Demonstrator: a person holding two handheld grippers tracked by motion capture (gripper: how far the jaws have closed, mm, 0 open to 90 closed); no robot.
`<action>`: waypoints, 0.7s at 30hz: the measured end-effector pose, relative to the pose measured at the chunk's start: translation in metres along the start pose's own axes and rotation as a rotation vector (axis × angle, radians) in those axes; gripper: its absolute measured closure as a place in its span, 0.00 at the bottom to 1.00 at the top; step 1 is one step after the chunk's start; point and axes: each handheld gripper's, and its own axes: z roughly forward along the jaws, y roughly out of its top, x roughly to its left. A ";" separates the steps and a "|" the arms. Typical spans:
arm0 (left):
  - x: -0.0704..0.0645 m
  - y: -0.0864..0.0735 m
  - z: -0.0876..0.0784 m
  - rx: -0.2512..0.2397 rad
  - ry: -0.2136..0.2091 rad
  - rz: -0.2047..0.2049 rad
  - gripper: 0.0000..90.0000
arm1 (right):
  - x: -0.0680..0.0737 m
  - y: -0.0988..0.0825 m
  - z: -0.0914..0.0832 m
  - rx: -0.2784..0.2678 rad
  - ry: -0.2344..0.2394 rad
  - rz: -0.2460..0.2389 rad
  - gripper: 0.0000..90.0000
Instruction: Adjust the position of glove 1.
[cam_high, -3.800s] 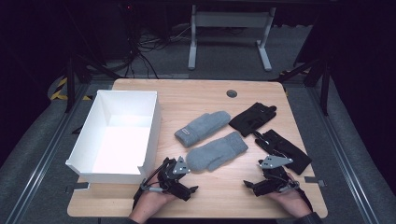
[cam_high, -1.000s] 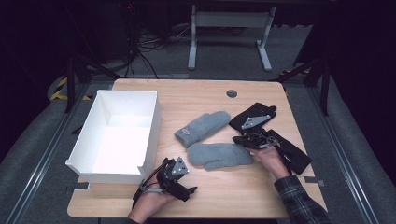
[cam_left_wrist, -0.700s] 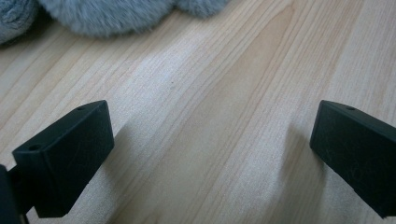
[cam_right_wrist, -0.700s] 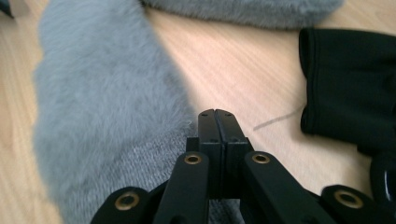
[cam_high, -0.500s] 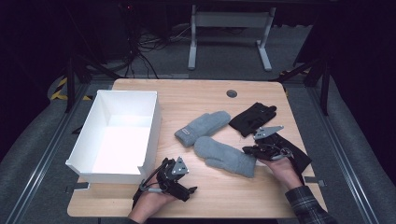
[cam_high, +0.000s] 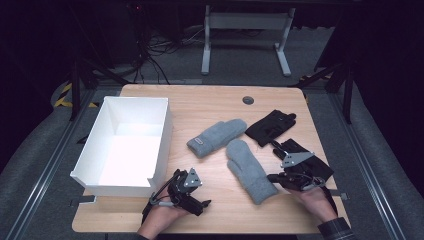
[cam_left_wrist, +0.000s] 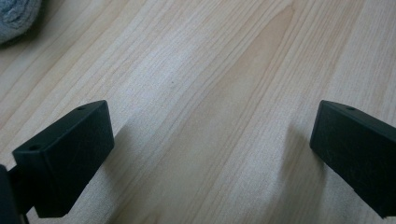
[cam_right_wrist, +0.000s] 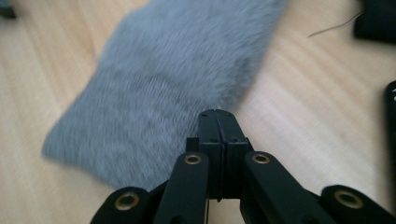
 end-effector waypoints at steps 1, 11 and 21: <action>0.000 0.000 0.000 0.001 -0.001 -0.003 0.00 | 0.004 -0.003 0.000 0.012 0.010 -0.005 1.00; -0.001 0.014 -0.006 0.053 0.020 -0.037 0.33 | 0.007 -0.008 -0.005 0.006 -0.006 -0.017 1.00; 0.005 0.055 0.011 0.042 -0.058 -0.119 0.99 | 0.004 -0.004 -0.003 0.004 -0.005 -0.029 1.00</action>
